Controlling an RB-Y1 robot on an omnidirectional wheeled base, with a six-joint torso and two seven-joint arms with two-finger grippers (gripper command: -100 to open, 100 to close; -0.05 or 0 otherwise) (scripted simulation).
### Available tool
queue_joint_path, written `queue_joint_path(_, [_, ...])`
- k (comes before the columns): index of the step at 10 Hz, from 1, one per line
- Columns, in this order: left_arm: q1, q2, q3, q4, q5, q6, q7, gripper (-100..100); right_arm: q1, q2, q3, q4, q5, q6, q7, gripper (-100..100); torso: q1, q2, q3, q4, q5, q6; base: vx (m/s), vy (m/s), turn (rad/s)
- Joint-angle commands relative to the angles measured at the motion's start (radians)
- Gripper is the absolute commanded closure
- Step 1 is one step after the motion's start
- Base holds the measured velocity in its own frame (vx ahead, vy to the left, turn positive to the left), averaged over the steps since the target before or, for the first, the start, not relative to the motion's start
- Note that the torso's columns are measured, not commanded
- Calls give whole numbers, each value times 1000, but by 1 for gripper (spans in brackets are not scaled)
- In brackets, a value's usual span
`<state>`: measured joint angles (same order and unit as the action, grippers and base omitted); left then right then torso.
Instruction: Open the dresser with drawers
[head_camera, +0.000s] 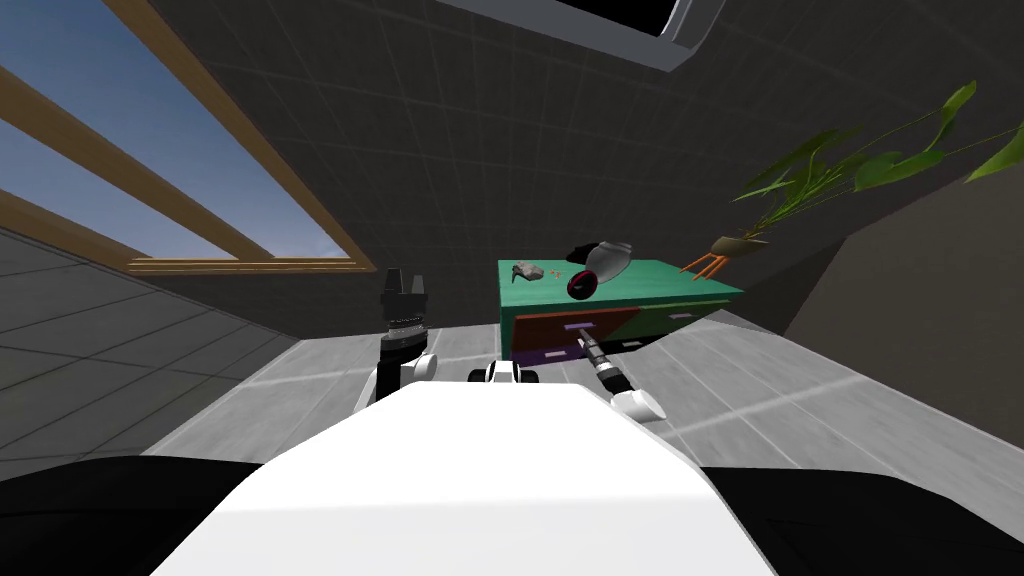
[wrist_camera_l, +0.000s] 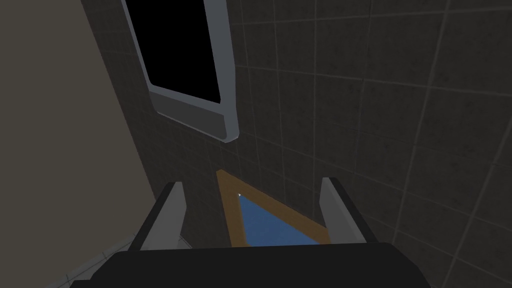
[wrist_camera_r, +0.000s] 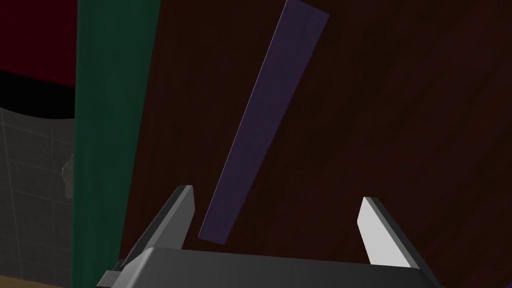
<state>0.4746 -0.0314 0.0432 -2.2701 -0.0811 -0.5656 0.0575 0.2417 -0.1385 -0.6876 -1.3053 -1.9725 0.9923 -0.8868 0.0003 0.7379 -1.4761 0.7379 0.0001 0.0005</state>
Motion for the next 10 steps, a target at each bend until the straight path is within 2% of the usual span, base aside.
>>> queue_joint_path(1, [0,0,0,0,0,0,0,0,-17,51,-28,34,-60,47,-28,-100,0,0,0,0,0,-1,-2,-45,96])
queue_joint_path(5, [0,0,0,0,0,0,0,0,-32,169,-54,60,-113,90,-60,-100,0,1,0,0,0,0,-13,-41,68])
queue_joint_path(6, [0,0,0,0,0,0,0,0,-33,185,-56,62,-117,93,-62,-100,0,0,0,0,0,0,-7,-18,25])
queue_joint_path(7, [0,0,0,0,0,0,0,0,-33,171,-54,60,-113,89,-62,-100,1,0,0,0,0,0,-3,-6,4])
queue_joint_path(8, [0,0,0,0,0,0,0,0,-37,158,-58,41,-113,68,-93,-100,0,-1,0,0,0,0,66,26,80])
queue_joint_path(9, [0,0,0,0,0,0,0,0,-37,160,-58,55,-115,81,-76,-100,1,-4,-2,-1,0,-1,44,15,22])
queue_joint_path(10, [0,0,0,0,0,0,0,0,-38,159,-58,55,-115,79,-80,100,0,-1,-1,-1,0,0,7,3,-4])
